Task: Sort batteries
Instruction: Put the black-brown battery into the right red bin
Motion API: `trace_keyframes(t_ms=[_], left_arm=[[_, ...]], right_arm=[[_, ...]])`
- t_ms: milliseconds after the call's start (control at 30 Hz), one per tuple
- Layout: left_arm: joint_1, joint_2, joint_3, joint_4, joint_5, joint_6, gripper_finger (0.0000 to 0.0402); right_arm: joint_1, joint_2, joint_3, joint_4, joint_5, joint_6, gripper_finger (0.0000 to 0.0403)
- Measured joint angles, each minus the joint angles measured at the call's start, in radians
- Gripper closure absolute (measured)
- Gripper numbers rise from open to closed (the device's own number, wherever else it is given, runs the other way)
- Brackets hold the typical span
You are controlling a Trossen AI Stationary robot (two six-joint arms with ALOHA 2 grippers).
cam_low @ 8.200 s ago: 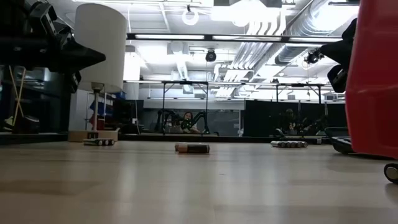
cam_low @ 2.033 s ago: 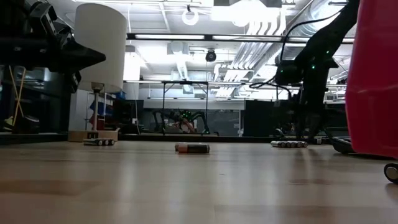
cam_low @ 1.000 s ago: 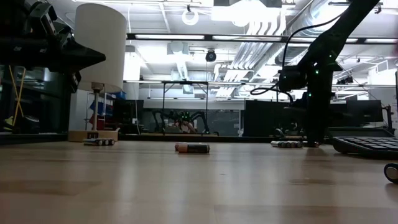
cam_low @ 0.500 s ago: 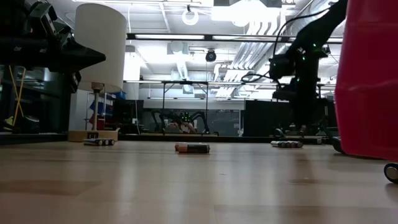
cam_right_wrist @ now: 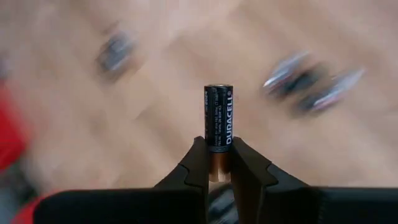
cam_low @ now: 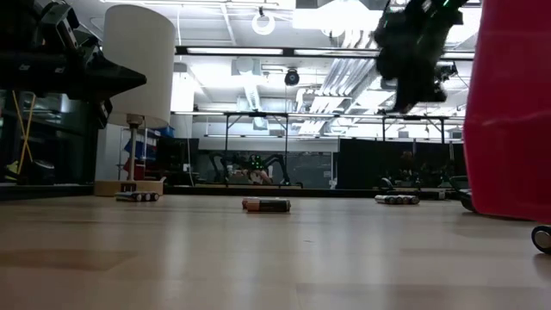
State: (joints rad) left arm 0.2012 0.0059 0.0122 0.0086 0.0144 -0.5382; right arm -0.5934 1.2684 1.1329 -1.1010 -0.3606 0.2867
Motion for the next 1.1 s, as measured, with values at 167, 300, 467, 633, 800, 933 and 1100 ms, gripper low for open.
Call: trace_keyframes(t_ms=[167, 300, 467, 633, 800, 933, 1100], left_arm=[[0.000, 0.000, 0.000, -0.001, 0.000, 0.000, 0.0401], [0.000, 0.000, 0.000, -0.001, 0.000, 0.000, 0.0401], [0.000, 0.000, 0.000, 0.000, 0.000, 0.000, 0.0401], [0.000, 0.000, 0.000, 0.000, 0.000, 0.000, 0.0401], [0.000, 0.000, 0.000, -0.001, 0.000, 0.000, 0.0401], [0.000, 0.000, 0.000, -0.001, 0.000, 0.000, 0.0401], [0.000, 0.000, 0.000, -0.001, 0.000, 0.000, 0.0401]], right_arm=[[0.426, -0.186, -0.126, 0.061, -0.106, 0.376, 0.0371], [0.812, -0.242, -0.202, 0.353, -0.053, 0.814, 0.0371], [1.107, -0.138, -0.213, 0.597, 0.035, 1.052, 0.0371], [1.239, 0.042, -0.179, 0.682, -0.081, 0.927, 0.0371], [1.297, 0.193, -0.153, 0.703, -0.159, 0.733, 0.0371], [1.330, 0.269, -0.150, 0.710, -0.165, 0.657, 0.0371], [1.351, 0.342, -0.150, 0.783, -0.169, 0.660, 0.0353]])
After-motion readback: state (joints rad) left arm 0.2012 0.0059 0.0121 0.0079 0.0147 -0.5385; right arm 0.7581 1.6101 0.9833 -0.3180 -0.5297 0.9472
